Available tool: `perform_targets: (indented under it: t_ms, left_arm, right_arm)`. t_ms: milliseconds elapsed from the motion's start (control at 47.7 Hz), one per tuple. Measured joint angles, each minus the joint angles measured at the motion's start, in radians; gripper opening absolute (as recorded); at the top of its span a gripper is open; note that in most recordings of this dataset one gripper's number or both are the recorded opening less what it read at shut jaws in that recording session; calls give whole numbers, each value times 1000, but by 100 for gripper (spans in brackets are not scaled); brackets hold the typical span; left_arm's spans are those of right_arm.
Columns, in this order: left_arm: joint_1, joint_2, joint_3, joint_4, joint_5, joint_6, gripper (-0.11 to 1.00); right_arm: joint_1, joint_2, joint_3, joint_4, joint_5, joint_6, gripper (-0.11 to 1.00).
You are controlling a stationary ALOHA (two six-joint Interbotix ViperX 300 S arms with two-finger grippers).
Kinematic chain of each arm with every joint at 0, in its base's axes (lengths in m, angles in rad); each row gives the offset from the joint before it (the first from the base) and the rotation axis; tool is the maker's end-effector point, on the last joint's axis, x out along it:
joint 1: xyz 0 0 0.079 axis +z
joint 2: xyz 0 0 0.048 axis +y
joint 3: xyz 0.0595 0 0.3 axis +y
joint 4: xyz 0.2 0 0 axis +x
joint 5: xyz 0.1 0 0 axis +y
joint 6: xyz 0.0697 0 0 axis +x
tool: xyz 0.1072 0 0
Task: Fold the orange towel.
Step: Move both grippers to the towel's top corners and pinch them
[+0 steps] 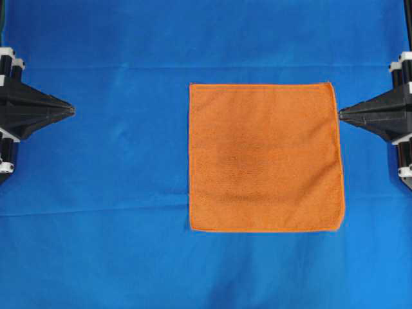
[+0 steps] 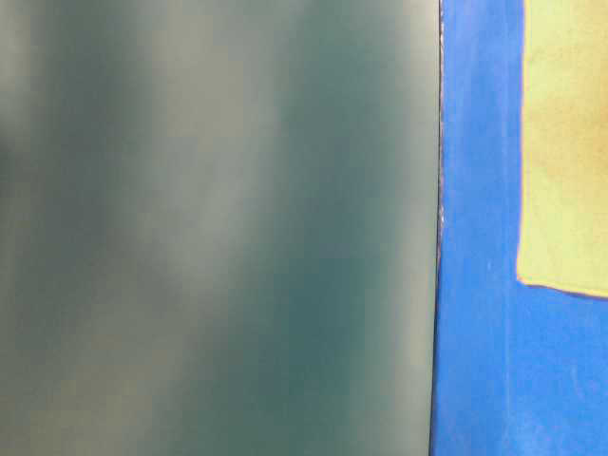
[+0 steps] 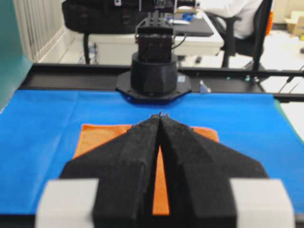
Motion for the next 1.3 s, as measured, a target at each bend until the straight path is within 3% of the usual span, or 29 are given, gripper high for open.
perform_targets:
  t_ms: [105,314,650,734,859,943,1006,1090,1300]
  left_arm:
    - [2,54,-23,-12,-6,5,1]
    - [14,229,-98,-17,-35,6,1]
    - [104,572,-264,-21,-26,-8,3]
    - [120,643,-307,-21,-15,-8,15]
    - [149,755,-360,-23,-11,-9,48]
    - [167,831,-393,-26,-9,-9,73]
    - [178,877,-411,-26,-9,-11,85]
    - [199,953,-443,-28,-11,-11,90]
    - [250,1108,-503,-29,-9,-11,88]
  right_arm:
    - [0,0,-6,2,25,3,1]
    - [-34,-6,-40,5,198,23,1]
    - [-196,3,-41,5,454,109,2]
    - [-252,32,-38,6,499,127,2]
    - [-333,94,-14,5,522,132,4]
    - [-374,144,5,5,512,132,23]
    - [-419,196,23,5,494,132,42]
    - [-479,276,43,3,462,133,59]
    - [-548,448,66,-9,360,133,57]
